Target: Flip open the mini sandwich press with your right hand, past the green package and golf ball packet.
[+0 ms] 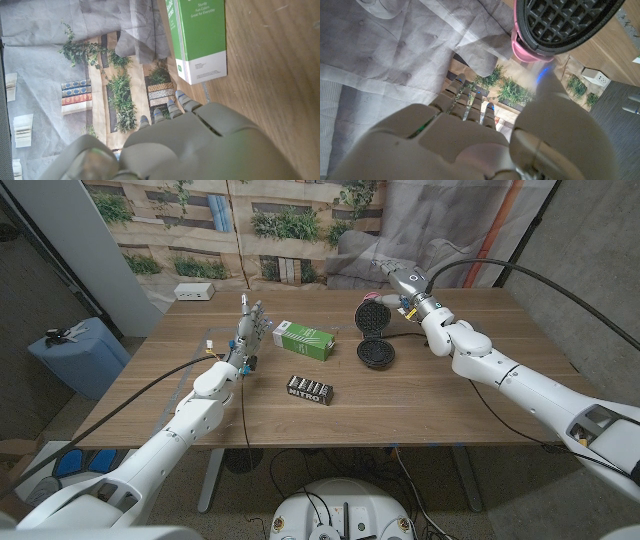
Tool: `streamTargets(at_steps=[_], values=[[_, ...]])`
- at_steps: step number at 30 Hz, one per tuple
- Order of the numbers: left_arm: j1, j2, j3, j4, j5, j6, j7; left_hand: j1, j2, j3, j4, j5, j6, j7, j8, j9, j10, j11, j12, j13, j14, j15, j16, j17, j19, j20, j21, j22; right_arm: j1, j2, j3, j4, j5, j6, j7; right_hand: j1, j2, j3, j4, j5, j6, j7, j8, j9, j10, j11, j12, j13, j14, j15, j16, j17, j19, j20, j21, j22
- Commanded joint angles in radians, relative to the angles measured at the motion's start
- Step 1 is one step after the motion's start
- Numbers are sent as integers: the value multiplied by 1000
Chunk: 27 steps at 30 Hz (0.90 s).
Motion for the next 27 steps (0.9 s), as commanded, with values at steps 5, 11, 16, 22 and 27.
streamTargets(at_steps=[5, 11, 16, 22, 27], values=[[0, 0, 0, 0, 0, 0, 0, 0, 52, -8, 1, 5, -34, -8, 5, 5, -5, -1, 7, 2, -8, -38, 3, 3, 3, -4, 6, 3, -104, -50, 91, -89, 149, 35, -35, -17, 6, -4, 11, 3, 4, -3, -5, 3, 0, -3, -1, 2, -4, 4, -1, 3, -9, -5, 0, 2], [0, 0, 0, 0, 0, 0, 0, 0, 52, -8, 1, 5, -34, -8, 5, 5, -6, 1, 6, 2, -7, -37, 3, 3, 3, -3, 6, 3, -169, -43, 157, -110, 269, 46, -53, -28, 11, -7, 16, 4, 3, 0, -7, 3, -3, -3, -2, 2, -5, 4, -1, 4, -10, -8, 0, 2], [0, 0, 0, 0, 0, 0, 0, 0, 52, -8, 1, 5, -34, -8, 5, 5, -6, 0, 7, 2, -7, -38, 3, 3, 4, -3, 6, 3, -203, -42, 199, -110, 357, 75, -59, -37, 14, -9, 19, 4, 7, 4, -7, 2, -1, -2, -1, 2, -5, 2, 0, 4, -7, -12, 2, 2], [0, 0, 0, 0, 0, 0, 0, 0, 52, -8, 1, 5, -35, -8, 5, 5, -7, -1, 6, 2, -7, -37, 3, 3, 3, -4, 6, 3, -242, -40, 240, -102, 468, 119, -47, -50, 18, -12, 24, 5, 10, 6, -7, 2, -3, 1, -1, 1, -11, 0, -2, 5, -9, -14, 2, 2], [0, 0, 0, 0, 0, 0, 0, 0, 52, -8, 1, 5, -35, -8, 5, 5, -7, -1, 6, 2, -7, -37, 3, 3, 4, -4, 7, 3, -262, -46, 253, -96, 523, 139, -24, -60, 20, -16, 28, 5, 9, 6, -9, 2, -7, 1, -3, 1, -13, -2, -2, 6, -14, -17, 0, 2]])
